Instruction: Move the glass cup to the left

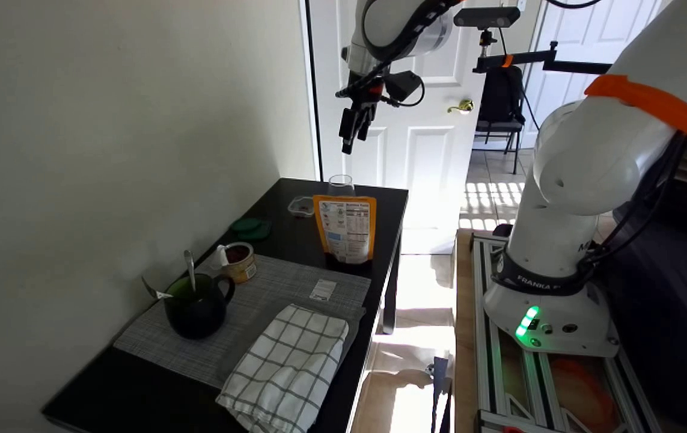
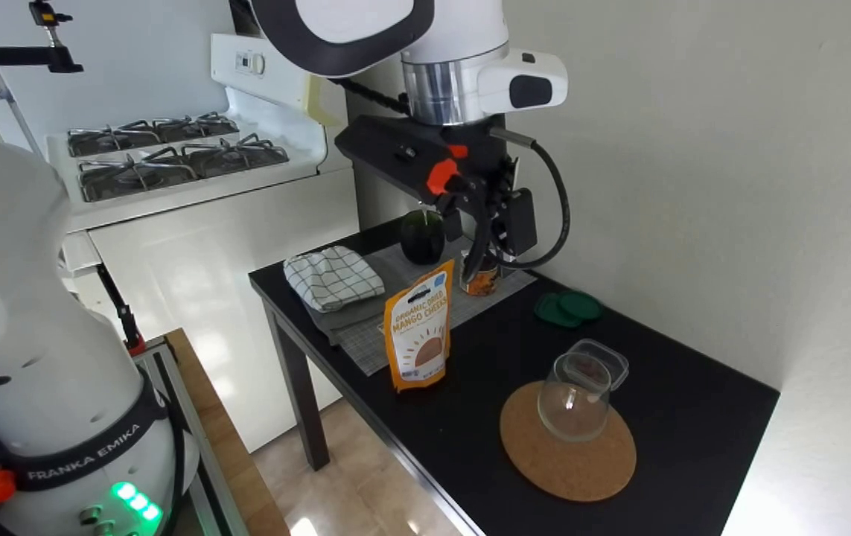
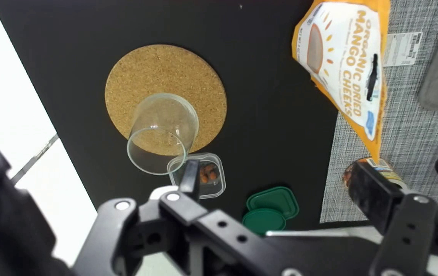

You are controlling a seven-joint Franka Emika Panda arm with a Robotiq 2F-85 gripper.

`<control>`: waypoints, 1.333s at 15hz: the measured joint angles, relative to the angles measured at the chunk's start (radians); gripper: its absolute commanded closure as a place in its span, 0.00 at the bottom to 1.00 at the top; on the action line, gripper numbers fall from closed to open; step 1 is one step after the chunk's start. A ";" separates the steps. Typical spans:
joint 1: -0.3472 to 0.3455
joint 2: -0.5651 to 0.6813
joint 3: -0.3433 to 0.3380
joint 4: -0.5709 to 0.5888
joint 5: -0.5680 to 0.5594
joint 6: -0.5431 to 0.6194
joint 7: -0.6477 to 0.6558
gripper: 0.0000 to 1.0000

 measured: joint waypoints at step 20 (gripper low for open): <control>0.015 0.483 -0.170 0.430 0.178 -0.253 -0.578 0.00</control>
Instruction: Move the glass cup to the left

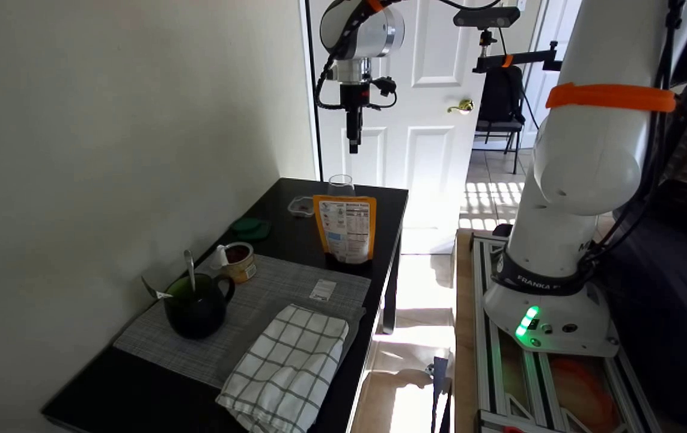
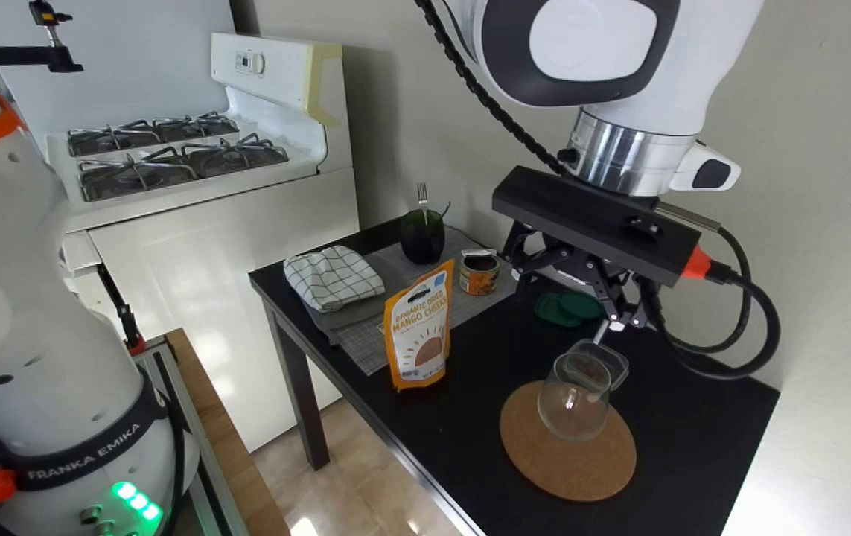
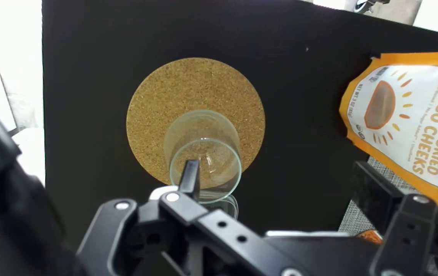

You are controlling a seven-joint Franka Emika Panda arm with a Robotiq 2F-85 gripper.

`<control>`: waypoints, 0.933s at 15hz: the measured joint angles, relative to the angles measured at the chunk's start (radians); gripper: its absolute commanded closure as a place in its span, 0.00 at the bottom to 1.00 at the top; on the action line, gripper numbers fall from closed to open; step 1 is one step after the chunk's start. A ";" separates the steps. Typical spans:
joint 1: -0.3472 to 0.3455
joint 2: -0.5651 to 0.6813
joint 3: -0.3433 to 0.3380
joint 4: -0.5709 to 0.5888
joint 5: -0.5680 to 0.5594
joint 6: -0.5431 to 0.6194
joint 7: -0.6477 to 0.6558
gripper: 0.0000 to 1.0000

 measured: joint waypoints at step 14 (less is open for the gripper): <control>-0.026 0.015 0.049 -0.011 0.005 0.071 0.027 0.00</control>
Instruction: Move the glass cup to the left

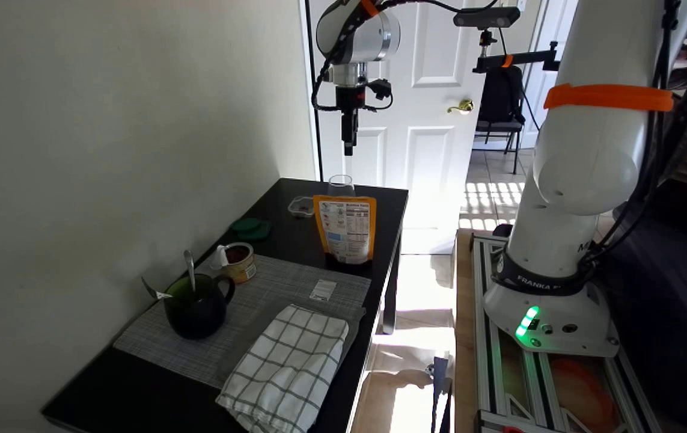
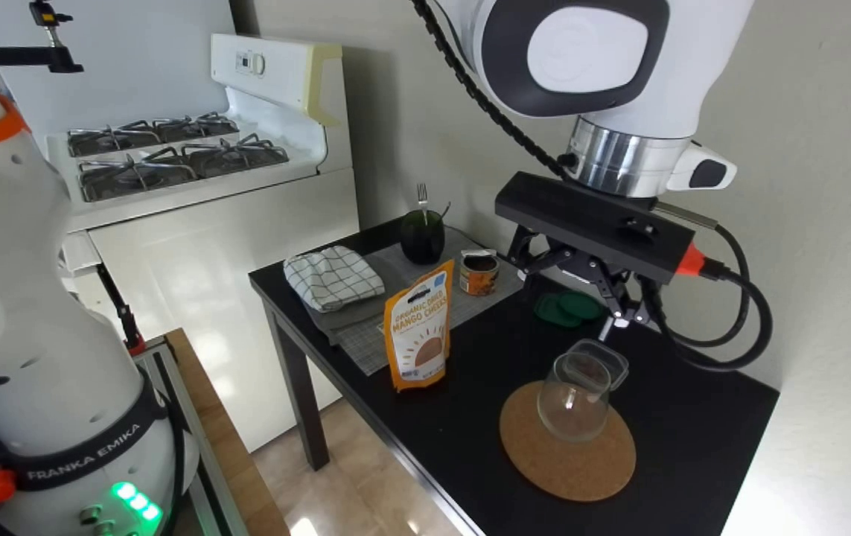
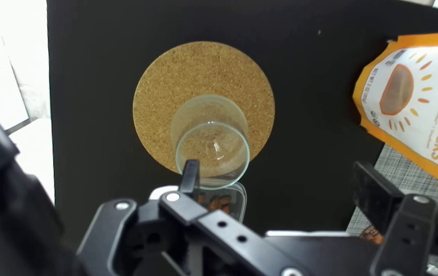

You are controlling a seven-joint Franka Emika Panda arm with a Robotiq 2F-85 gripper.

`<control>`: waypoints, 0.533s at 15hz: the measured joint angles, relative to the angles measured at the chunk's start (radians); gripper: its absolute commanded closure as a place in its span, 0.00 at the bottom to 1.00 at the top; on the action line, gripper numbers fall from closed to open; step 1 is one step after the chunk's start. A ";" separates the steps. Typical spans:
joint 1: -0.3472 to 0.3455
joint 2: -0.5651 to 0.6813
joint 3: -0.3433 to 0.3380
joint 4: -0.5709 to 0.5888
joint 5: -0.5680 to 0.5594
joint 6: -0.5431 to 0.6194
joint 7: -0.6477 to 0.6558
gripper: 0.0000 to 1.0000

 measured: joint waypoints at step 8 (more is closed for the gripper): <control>0.002 0.072 0.121 -0.159 -0.153 0.355 0.304 0.00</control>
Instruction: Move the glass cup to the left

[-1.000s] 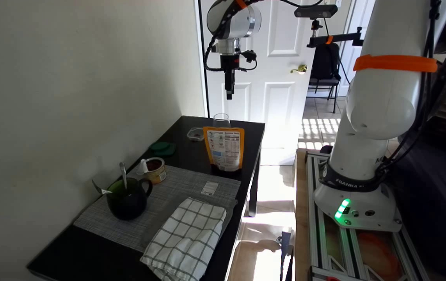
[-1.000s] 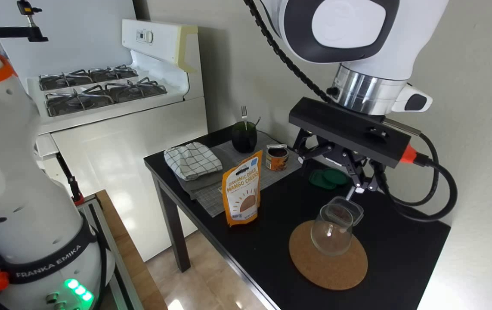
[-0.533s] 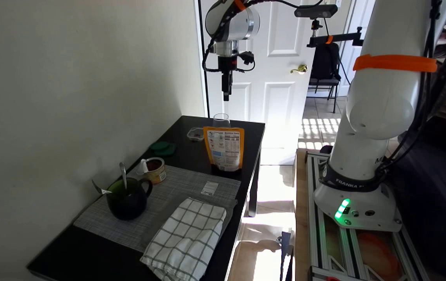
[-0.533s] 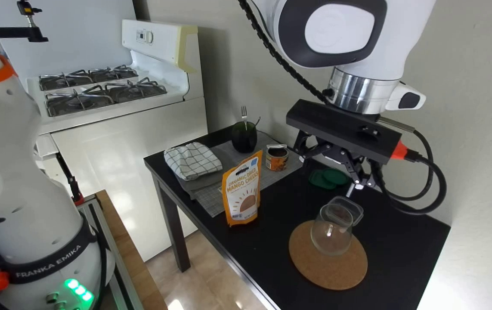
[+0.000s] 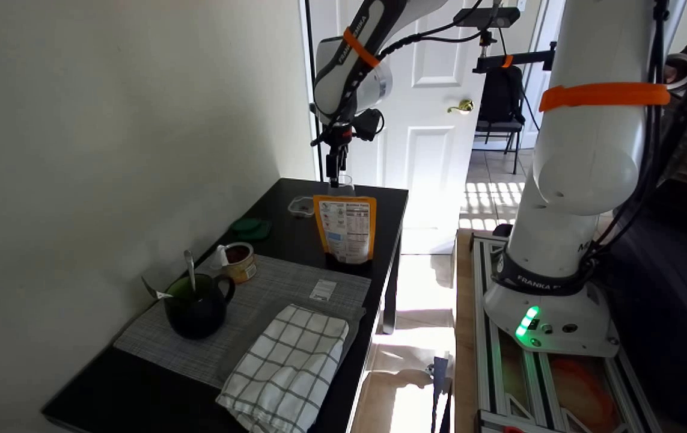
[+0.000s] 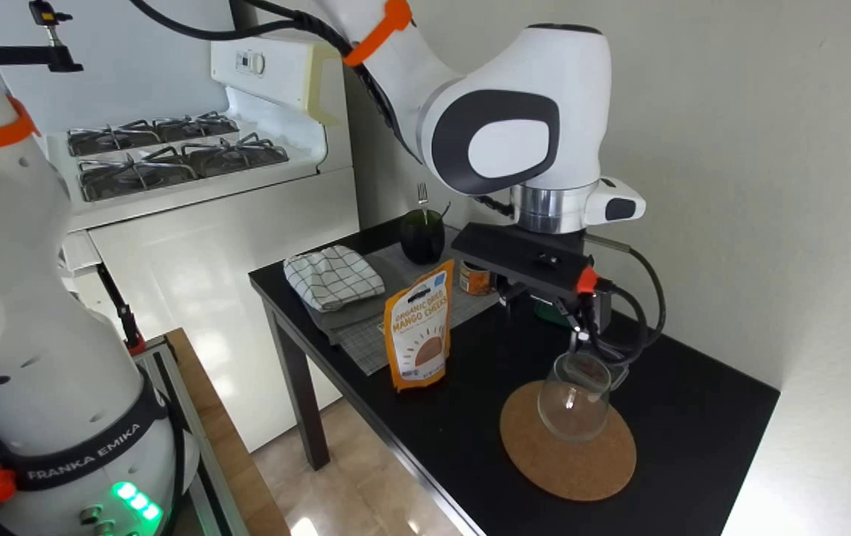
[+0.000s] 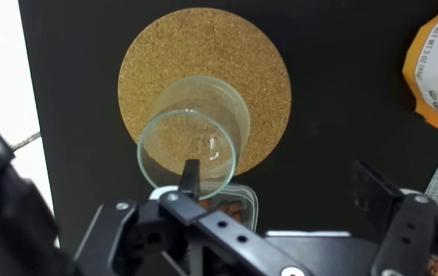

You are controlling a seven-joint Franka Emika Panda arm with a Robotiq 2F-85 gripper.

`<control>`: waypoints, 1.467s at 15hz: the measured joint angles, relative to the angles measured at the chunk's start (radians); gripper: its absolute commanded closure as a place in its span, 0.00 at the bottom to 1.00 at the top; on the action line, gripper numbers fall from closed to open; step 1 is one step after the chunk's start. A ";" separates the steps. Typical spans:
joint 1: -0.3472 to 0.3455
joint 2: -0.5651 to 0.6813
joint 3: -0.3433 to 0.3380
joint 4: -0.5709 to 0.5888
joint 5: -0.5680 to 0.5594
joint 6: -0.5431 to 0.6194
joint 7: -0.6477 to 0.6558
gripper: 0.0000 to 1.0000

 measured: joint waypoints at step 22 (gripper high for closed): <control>-0.053 0.141 0.051 0.042 -0.064 0.071 0.061 0.72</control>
